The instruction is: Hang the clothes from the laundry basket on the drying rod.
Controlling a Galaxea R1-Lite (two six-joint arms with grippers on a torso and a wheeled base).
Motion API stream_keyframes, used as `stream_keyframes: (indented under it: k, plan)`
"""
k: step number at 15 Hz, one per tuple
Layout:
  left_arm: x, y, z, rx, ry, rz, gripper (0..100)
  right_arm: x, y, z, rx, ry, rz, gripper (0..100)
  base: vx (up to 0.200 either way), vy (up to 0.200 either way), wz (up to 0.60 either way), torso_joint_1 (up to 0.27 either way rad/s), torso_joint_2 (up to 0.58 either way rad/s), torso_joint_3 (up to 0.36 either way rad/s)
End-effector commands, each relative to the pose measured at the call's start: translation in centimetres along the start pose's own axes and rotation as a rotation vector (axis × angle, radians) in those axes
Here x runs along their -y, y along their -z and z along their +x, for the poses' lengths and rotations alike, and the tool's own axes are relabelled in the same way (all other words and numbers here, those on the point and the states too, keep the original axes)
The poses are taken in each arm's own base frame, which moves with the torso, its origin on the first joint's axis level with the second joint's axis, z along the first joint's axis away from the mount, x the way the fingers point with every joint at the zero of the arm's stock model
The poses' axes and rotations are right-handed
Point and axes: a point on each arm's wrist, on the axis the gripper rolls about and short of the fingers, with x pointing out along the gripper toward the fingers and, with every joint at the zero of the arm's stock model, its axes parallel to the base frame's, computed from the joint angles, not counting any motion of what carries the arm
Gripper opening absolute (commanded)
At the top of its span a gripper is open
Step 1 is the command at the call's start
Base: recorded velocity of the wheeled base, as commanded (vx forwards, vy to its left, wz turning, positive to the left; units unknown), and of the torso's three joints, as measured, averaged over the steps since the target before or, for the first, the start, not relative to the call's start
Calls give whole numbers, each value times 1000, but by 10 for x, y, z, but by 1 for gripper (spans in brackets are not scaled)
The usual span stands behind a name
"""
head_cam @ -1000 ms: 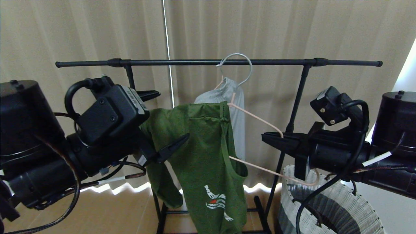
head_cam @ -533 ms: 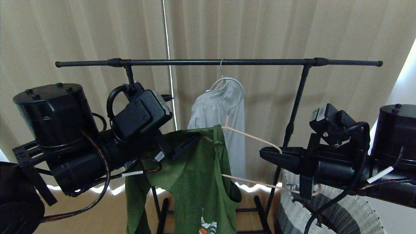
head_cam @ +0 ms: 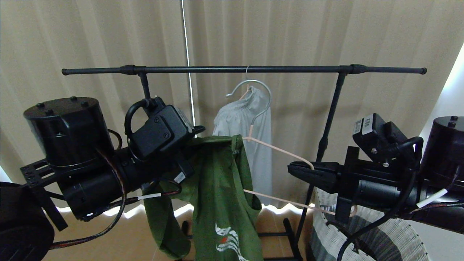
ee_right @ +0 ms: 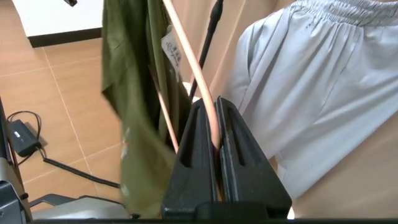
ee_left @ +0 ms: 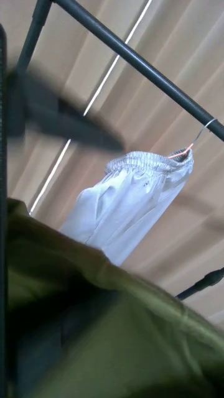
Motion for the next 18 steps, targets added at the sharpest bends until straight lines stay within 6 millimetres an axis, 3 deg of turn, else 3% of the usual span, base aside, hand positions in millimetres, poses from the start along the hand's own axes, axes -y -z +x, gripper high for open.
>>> stream_keyframes:
  k: [1, 8, 9, 14, 15, 18]
  plan:
    - [0, 0, 0, 6, -4, 1, 0, 0, -1, -1, 3, 2, -1, 0, 0, 0, 0, 0, 0, 0]
    - [-1, 0, -3, 45, -52, 3, 0, 1, 0, -2, 0, 22, 0, 0, 0, 0, 0, 0, 0, 0]
    - [0, 1, -3, 42, -51, 2, 0, 1, 0, -2, -1, 30, 0, 100, 0, 0, 0, 0, 0, 0]
    - [-1, 11, -3, -157, -239, -26, 0, 11, 5, -8, -31, 184, 12, 100, 0, 0, 0, 0, 0, 0]
    - [-1, 17, -2, -264, -332, -96, 0, 11, 14, -15, -57, 198, 26, 100, 0, 0, 0, 0, 0, 0]
    - [-4, 16, 0, -296, -358, -200, 0, 9, 22, -15, -74, 193, 34, 100, 0, 0, 0, 0, 0, 0]
